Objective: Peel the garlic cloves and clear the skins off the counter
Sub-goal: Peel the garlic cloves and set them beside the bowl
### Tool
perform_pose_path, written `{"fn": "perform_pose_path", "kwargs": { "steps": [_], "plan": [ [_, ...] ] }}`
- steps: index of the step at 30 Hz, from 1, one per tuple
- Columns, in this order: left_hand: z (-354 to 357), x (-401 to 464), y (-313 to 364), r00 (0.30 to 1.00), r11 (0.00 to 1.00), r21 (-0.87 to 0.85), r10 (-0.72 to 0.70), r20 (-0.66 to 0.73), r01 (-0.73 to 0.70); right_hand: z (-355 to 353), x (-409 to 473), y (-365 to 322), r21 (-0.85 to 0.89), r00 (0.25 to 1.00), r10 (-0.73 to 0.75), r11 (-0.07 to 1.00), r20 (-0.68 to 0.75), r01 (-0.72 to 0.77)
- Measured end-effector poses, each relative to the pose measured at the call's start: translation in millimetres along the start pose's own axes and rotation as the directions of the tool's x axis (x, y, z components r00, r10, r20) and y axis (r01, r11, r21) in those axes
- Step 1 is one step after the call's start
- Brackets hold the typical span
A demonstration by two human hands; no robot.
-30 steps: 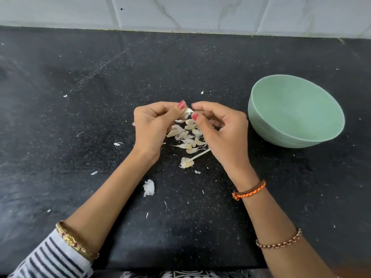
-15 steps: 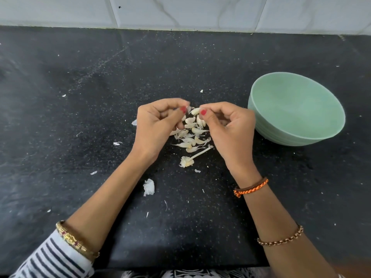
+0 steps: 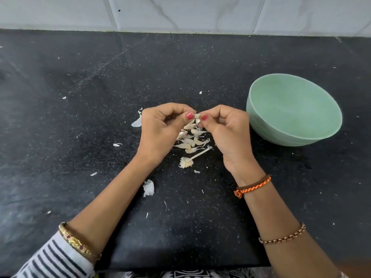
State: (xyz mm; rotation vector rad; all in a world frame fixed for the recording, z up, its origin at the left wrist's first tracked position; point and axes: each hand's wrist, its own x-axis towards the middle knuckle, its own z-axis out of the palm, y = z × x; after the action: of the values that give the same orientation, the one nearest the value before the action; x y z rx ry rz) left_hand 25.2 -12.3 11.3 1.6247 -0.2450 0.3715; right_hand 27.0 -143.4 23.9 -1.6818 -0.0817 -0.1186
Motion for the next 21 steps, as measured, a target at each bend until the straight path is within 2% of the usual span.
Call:
{"fn": "perform_pose_path", "kwargs": {
  "steps": [4, 6, 7, 9, 11, 13, 15, 18, 20, 21],
  "plan": [
    [1.8, -1.0, 1.3, 1.000, 0.999, -0.041, 0.000, -0.013, 0.000, -1.2, 0.1, -2.3, 0.121, 0.986, 0.137, 0.981, 0.095, -0.148],
    [2.1, -1.0, 2.8, 1.000, 0.996, -0.083, -0.028, -0.002, 0.028, -1.0, 0.7, -3.1, 0.121, 0.983, 0.144, 0.980, 0.117, -0.158],
    [2.0, -1.1, 3.3, 0.998, 0.993, -0.108, -0.055, 0.005, 0.055, -0.7, 0.6, -2.8, 0.091, 0.989, 0.099, 0.990, 0.108, -0.109],
    [2.0, -1.0, 3.2, 0.990, 0.975, -0.171, -0.140, 0.005, 0.139, -0.5, 0.9, -0.3, -0.070, 0.995, -0.081, 0.994, 0.058, 0.085],
    [2.1, -0.3, 2.4, 0.970, 0.944, -0.227, -0.244, 0.000, 0.238, 1.8, 0.6, 3.7, -0.223, 0.971, -0.239, 0.945, 0.029, 0.239],
    [3.3, 0.1, 2.3, 0.947, 0.912, -0.264, -0.321, 0.011, 0.313, 4.3, -1.0, 7.0, -0.306, 0.942, -0.336, 0.896, 0.009, 0.322],
    [4.0, 0.5, 2.3, 0.933, 0.893, -0.280, -0.360, 0.023, 0.352, 6.2, -2.1, 9.6, -0.411, 0.892, -0.451, 0.814, 0.000, 0.412],
    [5.1, 0.4, 2.8, 0.924, 0.881, -0.294, -0.381, 0.028, 0.372, 9.3, -1.8, 11.8, -0.612, 0.766, -0.638, 0.575, 0.082, 0.544],
    [6.2, 0.7, 3.3, 0.920, 0.872, -0.308, -0.391, 0.032, 0.381, 11.5, 0.1, 10.9, -0.680, 0.685, -0.718, 0.441, 0.125, 0.586],
    [6.7, 0.9, 3.5, 0.919, 0.869, -0.311, -0.394, 0.034, 0.384, 12.2, 0.6, 11.4, -0.690, 0.661, -0.738, 0.410, 0.133, 0.597]
  ]
}}
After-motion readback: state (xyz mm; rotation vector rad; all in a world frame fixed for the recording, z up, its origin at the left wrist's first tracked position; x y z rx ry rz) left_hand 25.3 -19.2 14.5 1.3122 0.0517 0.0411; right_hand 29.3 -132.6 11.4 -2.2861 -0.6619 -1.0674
